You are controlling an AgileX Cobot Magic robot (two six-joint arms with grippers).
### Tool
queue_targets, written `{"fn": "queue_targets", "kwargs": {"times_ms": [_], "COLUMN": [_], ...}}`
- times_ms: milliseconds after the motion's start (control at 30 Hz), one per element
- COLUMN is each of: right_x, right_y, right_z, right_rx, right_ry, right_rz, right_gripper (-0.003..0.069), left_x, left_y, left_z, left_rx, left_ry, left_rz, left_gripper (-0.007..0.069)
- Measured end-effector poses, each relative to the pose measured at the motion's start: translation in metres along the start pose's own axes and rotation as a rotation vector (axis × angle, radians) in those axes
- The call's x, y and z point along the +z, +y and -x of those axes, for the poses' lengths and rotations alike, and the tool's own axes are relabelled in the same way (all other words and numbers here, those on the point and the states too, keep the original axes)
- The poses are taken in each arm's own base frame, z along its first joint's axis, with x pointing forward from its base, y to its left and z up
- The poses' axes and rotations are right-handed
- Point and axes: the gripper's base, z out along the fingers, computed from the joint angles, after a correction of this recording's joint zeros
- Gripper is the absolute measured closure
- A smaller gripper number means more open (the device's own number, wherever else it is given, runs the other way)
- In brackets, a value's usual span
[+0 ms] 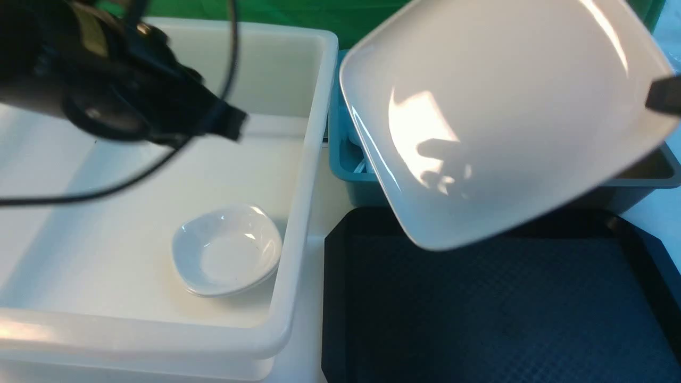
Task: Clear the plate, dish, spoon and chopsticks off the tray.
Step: Use the right arm to put the plate into the large storage box on the left
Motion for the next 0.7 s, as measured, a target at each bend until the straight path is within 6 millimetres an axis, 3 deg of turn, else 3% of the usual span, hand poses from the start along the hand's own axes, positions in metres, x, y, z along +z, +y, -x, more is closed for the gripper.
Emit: {"fn": "queue_targets", "kwargs": {"times_ms": [100,167,233,300,400,433,500,600,633,667,700], "right_x": [0.016,0.038,0.046,0.074,0.103,0.128,0.151,0.185,0.206,0.211,0.231], "right_y": [0.007,0.021,0.027,0.05,0.065,0.076,0.086,0.101,0.109,0.111,0.118], "right_z": [0.013,0.025,0.028,0.038,0.042,0.046,0.046,0.043,0.036,0.035,0.026], "right_rx": [-0.01,-0.037,-0.046,-0.07,-0.069,-0.053,-0.032,-0.003,0.016,0.027,0.056], "right_ry": [0.027,0.053,0.061,0.07,0.094,0.106,0.114,0.12,0.132,0.128,0.139], "right_rz": [0.032,0.081,0.099,0.166,0.205,0.227,0.242,0.264,0.272,0.274,0.278], "right_gripper": [0.0598,0.0598,0.0598,0.0598,0.0598,0.0598,0.0598,0.0598,0.0598,0.0598,0.0598], "left_x": [-0.001,-0.002,-0.003,-0.006,-0.008,-0.009,-0.01,-0.01,-0.01,-0.01,-0.01], "left_y": [0.029,0.053,0.061,0.078,0.085,0.09,0.093,0.095,0.095,0.095,0.096], "left_z": [0.001,-0.001,-0.002,-0.003,-0.001,0.0,0.001,0.003,0.003,0.004,0.004], "left_rx": [-0.071,-0.154,-0.171,-0.204,-0.243,-0.264,-0.268,-0.273,-0.274,-0.274,-0.274], "left_ry": [-0.002,-0.004,-0.008,-0.034,-0.073,-0.104,-0.125,-0.145,-0.151,-0.154,-0.159], "left_rz": [0.043,0.057,0.059,0.045,0.023,0.023,0.031,0.038,0.04,0.041,0.043], "left_gripper": [0.0622,0.0622,0.0622,0.0622,0.0622,0.0622,0.0622,0.0622,0.0622,0.0622,0.0622]}}
